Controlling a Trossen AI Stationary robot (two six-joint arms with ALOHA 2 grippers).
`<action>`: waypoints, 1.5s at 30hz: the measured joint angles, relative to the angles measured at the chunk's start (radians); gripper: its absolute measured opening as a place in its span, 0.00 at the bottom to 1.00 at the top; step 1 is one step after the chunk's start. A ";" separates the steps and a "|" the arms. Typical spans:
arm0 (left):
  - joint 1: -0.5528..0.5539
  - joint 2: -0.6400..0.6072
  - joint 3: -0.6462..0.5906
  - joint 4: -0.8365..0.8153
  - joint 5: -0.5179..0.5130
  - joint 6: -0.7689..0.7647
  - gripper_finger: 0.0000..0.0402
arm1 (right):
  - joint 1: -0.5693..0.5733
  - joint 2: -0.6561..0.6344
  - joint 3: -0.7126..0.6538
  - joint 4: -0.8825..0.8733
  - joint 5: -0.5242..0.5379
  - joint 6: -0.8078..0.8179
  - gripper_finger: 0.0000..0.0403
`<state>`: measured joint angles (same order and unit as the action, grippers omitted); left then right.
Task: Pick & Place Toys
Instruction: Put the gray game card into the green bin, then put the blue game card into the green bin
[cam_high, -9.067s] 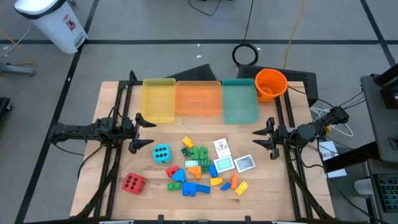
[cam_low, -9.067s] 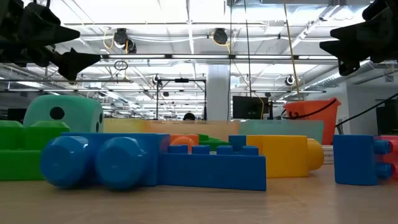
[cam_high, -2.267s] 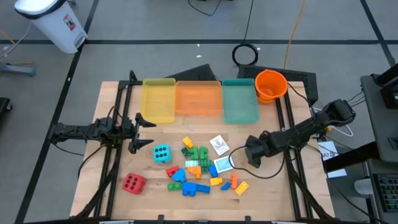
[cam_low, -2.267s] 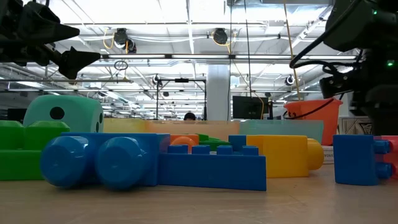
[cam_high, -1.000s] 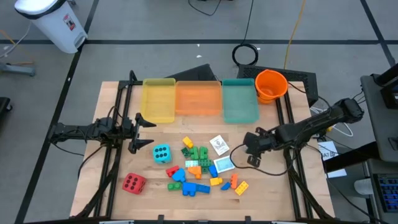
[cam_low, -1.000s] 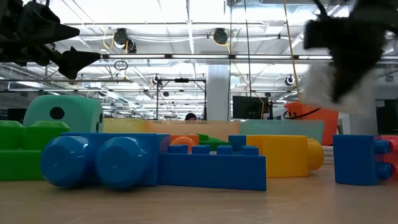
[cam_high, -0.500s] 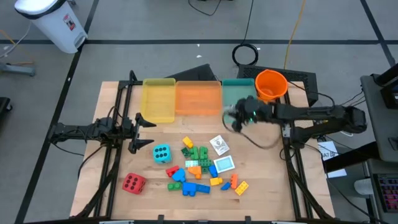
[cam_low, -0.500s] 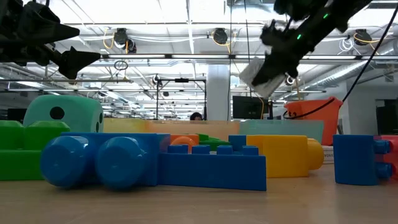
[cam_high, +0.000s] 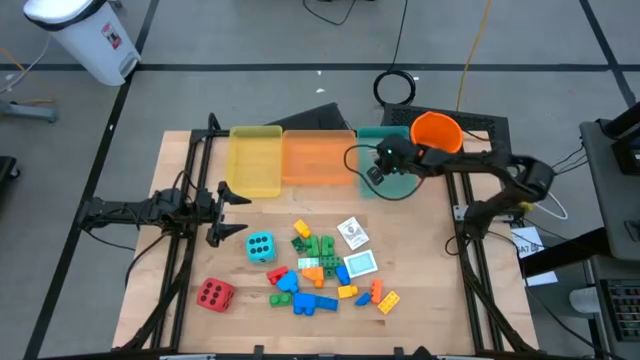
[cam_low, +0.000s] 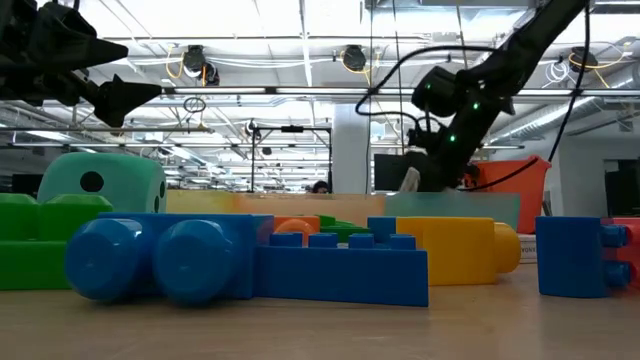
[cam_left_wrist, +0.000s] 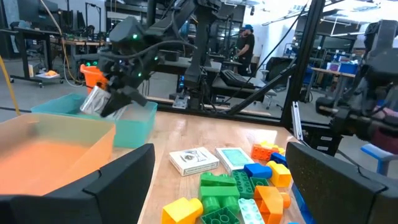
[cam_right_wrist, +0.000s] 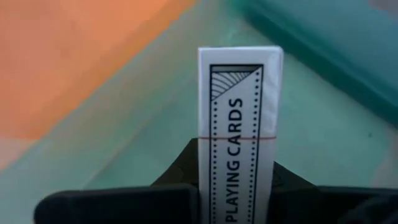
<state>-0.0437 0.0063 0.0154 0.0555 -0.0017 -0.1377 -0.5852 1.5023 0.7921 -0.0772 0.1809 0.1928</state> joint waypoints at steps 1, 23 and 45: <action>0.000 0.000 0.000 0.000 0.000 0.000 0.91 | -0.004 0.013 0.000 0.005 -0.003 -0.002 0.10; 0.000 0.000 0.000 0.000 0.000 0.000 0.91 | 0.005 -0.015 0.001 0.104 0.181 -0.247 0.44; 0.000 0.000 0.000 0.000 0.000 0.000 0.91 | 0.308 -0.289 0.001 0.065 0.141 -0.210 0.43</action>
<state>-0.0434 0.0063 0.0158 0.0559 -0.0017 -0.1378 -0.2774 1.2135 0.7929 -0.0124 0.3216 -0.0175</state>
